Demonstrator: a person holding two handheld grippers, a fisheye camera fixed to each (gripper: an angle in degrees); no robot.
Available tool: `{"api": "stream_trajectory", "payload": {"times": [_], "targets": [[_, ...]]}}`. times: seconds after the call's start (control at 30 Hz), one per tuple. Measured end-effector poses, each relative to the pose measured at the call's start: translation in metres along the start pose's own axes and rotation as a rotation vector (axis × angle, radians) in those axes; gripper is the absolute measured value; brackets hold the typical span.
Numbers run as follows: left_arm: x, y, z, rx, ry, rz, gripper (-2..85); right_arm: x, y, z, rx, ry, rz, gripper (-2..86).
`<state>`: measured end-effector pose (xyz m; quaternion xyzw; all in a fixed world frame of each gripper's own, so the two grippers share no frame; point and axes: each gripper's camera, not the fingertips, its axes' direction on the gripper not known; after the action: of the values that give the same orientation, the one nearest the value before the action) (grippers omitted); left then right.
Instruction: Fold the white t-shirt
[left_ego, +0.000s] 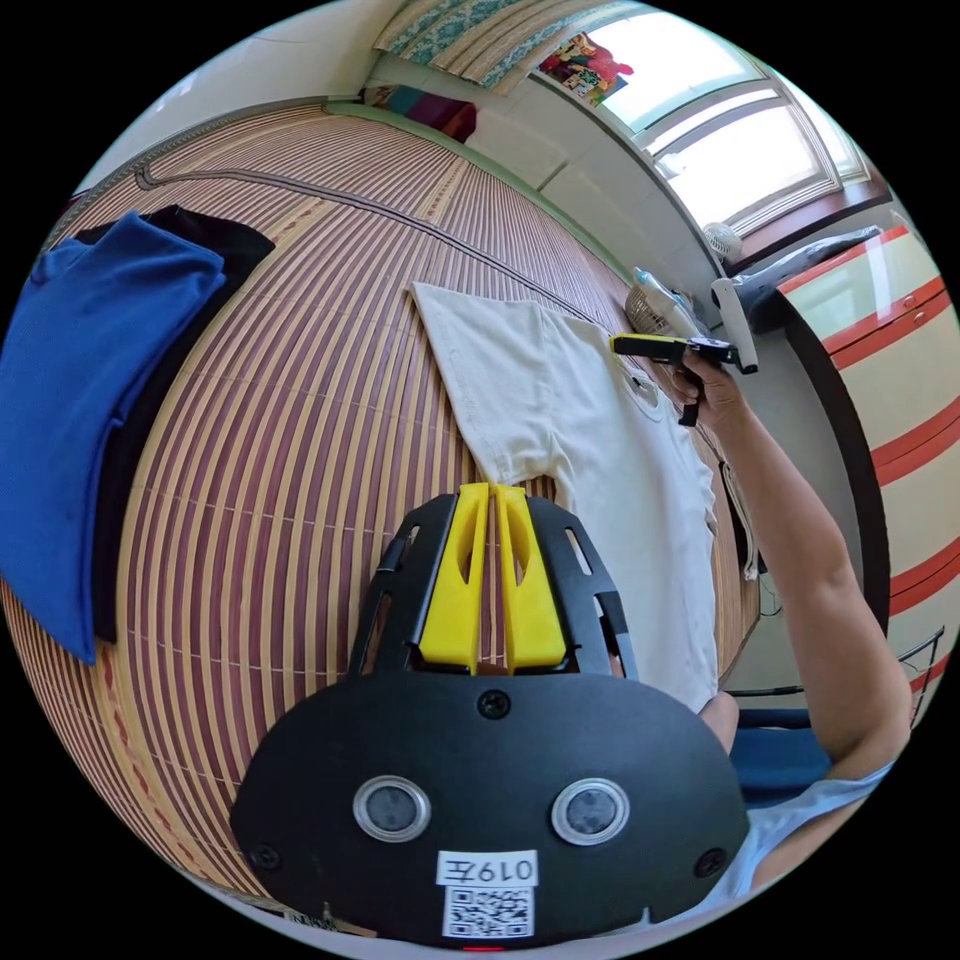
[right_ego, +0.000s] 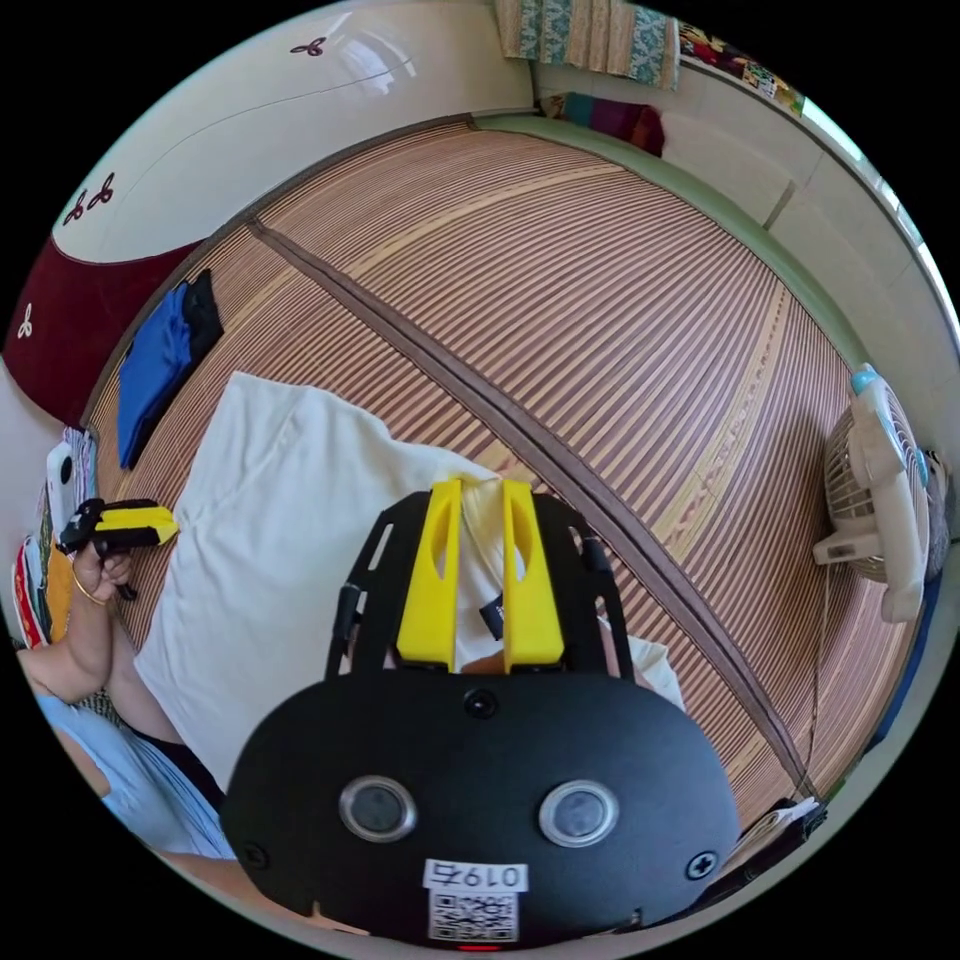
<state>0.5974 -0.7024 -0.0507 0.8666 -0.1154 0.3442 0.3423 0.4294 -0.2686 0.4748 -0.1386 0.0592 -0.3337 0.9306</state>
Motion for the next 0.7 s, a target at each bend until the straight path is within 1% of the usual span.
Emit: {"api": "stream_trajectory", "payload": {"times": [0.07,0.13,0.2,0.37,0.43,0.53,0.63,0.7], "targets": [[0.000,0.000,0.000,0.000,0.000,0.001,1.7,0.002,-0.001,0.001,-0.002,-0.015,0.001,1.5],[-0.001,0.001,0.000,0.001,0.002,-0.001,1.6,0.002,-0.001,0.002,0.018,0.004,0.010,1.4],[-0.001,0.001,0.000,0.002,0.002,-0.002,1.6,0.001,0.000,0.004,0.031,0.045,0.016,2.3],[0.000,0.002,0.000,0.001,0.000,-0.001,1.7,-0.006,0.004,0.012,0.041,0.167,0.035,8.3],[-0.001,0.002,0.000,0.000,0.004,-0.002,1.7,-0.005,0.005,0.013,0.021,0.163,0.040,8.4],[-0.003,0.002,-0.001,-0.006,0.018,-0.009,1.6,-0.001,0.009,0.010,0.007,0.117,0.035,6.3],[-0.006,0.002,-0.004,-0.005,0.023,-0.021,1.4,0.009,0.020,0.003,0.045,0.170,0.093,1.3],[-0.007,0.002,-0.005,0.001,0.022,-0.029,1.2,0.016,0.027,0.000,0.066,0.144,0.124,0.3]]}}
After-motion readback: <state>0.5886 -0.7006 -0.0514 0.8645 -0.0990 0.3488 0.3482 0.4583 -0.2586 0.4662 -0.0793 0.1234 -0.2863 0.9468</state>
